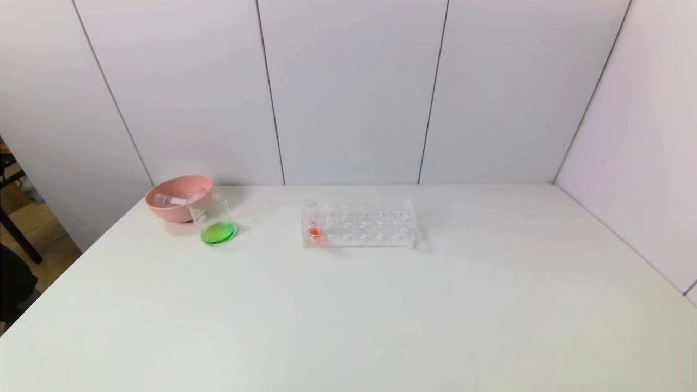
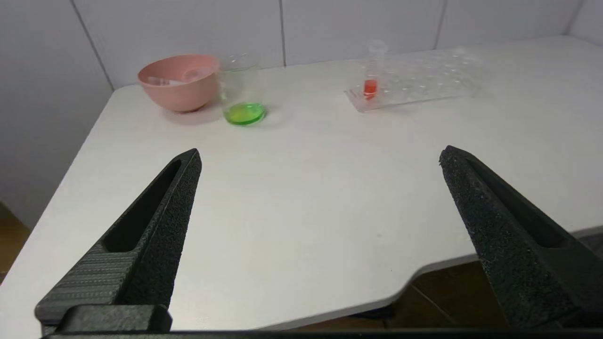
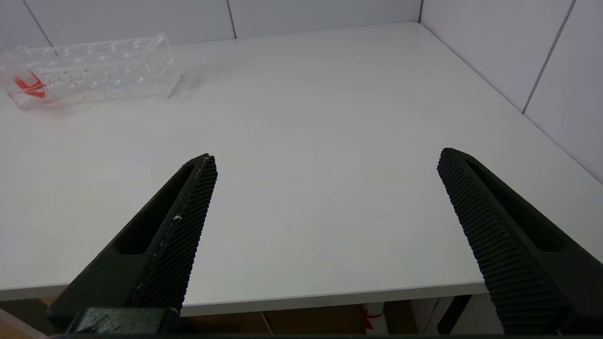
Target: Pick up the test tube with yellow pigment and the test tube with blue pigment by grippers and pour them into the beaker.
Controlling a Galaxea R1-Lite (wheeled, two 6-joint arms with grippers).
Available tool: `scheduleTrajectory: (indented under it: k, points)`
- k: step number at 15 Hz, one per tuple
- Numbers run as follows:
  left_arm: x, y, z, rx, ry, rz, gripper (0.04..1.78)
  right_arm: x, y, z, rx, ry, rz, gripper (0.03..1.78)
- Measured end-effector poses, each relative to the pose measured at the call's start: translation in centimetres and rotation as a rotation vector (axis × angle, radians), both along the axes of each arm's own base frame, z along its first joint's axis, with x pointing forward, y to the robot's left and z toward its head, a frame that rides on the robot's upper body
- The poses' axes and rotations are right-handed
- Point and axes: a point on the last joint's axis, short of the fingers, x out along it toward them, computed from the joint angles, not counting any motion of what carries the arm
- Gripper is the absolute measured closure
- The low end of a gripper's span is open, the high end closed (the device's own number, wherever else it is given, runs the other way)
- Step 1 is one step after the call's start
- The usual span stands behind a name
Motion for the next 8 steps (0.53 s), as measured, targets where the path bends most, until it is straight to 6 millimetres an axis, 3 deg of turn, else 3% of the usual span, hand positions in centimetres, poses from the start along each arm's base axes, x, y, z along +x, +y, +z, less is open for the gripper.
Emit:
scheduleTrajectory:
  k: [4, 8]
  points:
    - [1.8, 0.4, -5.2, -0.003, -0.024, 0.127, 0.06, 0.0, 0.0, 0.0, 0.0, 0.0, 0.0, 0.1]
    - [2.2, 0.6, -7.4, -0.016, 0.073, 0.222, 0.06, 0.0, 0.0, 0.0, 0.0, 0.0, 0.0, 0.1]
